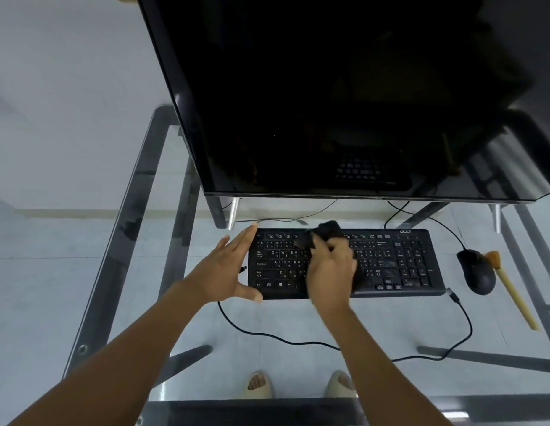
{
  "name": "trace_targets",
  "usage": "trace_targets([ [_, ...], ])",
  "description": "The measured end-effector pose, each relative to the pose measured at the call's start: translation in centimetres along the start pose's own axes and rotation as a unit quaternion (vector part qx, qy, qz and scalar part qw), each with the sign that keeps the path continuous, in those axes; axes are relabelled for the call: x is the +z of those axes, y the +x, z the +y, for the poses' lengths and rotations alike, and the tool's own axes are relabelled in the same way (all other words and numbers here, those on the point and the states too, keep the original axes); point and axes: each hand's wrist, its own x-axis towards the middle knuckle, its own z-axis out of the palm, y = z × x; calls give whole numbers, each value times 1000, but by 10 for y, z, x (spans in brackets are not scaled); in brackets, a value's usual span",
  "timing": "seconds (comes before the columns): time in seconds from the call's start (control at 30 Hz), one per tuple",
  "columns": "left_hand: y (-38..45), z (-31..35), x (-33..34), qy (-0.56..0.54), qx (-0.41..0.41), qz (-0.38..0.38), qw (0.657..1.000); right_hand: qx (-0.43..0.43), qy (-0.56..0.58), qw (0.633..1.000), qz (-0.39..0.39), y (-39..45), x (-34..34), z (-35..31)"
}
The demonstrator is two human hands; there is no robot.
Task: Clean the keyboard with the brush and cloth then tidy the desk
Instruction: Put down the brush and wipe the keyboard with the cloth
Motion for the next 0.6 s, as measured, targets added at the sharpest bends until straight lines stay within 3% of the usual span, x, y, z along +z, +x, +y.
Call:
trace_targets([
  [0.07, 1, 0, -1, -1, -2, 5, 1000, -34, 7, 999, -21, -17, 10, -32],
  [0.17, 2, -5, 2, 5, 6, 14, 1000, -236, -18, 967, -93, -36, 15, -56],
  [0.2, 3, -9, 4, 6, 5, 11, 1000, -256, -26, 961, -104, -26, 12, -49],
  [0.23, 3, -12, 5, 2, 0, 7, 1000, -222, -22, 969, -102, -13, 8, -38],
  [0.3, 3, -15, 7, -9, -8, 2, 1000, -54, -15, 998, -40, 11, 1, -12],
  [0.37, 3, -14, 6, -18, -2, 16, 1000, 41, -19, 999, -9, 16, 2, -11],
  [0.43, 3, -10, 3, -17, 3, 18, 1000, -4, -22, 999, -36, 6, 10, -42],
  [0.5, 4, -11, 4, -14, 12, 25, 1000, -108, -17, 991, -82, -10, 17, -73],
  [0.6, 3, -14, 5, -5, 10, 26, 1000, -199, -21, 971, -132, -5, 15, -70],
])
